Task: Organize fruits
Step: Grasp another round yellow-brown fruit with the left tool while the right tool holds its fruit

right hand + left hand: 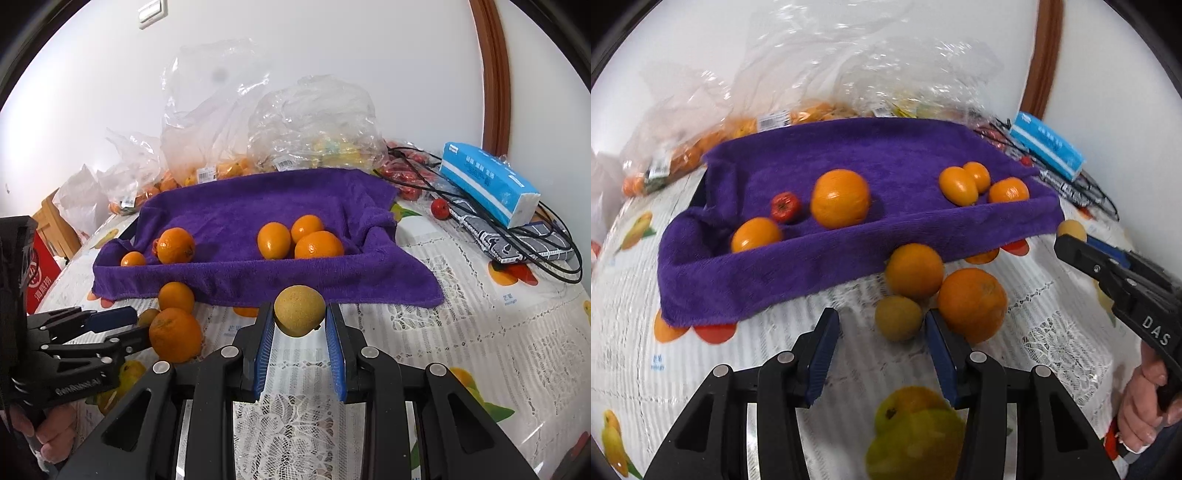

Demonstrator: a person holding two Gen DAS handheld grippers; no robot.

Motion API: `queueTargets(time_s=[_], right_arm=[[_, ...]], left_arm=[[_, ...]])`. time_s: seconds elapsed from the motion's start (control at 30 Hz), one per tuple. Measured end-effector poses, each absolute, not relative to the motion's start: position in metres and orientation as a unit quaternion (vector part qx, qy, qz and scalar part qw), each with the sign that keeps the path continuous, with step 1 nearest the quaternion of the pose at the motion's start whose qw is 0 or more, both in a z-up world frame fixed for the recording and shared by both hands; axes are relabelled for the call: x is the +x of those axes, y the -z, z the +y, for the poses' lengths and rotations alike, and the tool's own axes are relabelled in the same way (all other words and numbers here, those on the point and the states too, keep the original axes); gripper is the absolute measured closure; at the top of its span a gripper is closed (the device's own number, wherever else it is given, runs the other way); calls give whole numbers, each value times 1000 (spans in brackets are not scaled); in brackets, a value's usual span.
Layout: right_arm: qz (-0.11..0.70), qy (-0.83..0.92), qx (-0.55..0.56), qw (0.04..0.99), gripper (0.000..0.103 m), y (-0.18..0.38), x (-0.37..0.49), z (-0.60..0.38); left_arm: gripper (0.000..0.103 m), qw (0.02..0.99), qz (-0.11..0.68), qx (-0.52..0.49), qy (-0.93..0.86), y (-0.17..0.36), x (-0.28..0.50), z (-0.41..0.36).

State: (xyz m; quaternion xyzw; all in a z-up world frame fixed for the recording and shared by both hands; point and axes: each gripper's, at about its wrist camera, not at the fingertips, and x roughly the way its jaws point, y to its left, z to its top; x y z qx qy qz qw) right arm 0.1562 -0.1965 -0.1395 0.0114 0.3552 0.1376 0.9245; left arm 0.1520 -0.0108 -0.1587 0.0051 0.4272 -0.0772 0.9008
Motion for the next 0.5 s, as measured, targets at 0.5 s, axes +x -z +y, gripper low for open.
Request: queueTargets(time_s=[0.5], right_arm=[[404, -157, 16, 901, 75, 155, 165, -191]], left_arm=[[78, 899, 425, 11, 104, 159, 155, -19]])
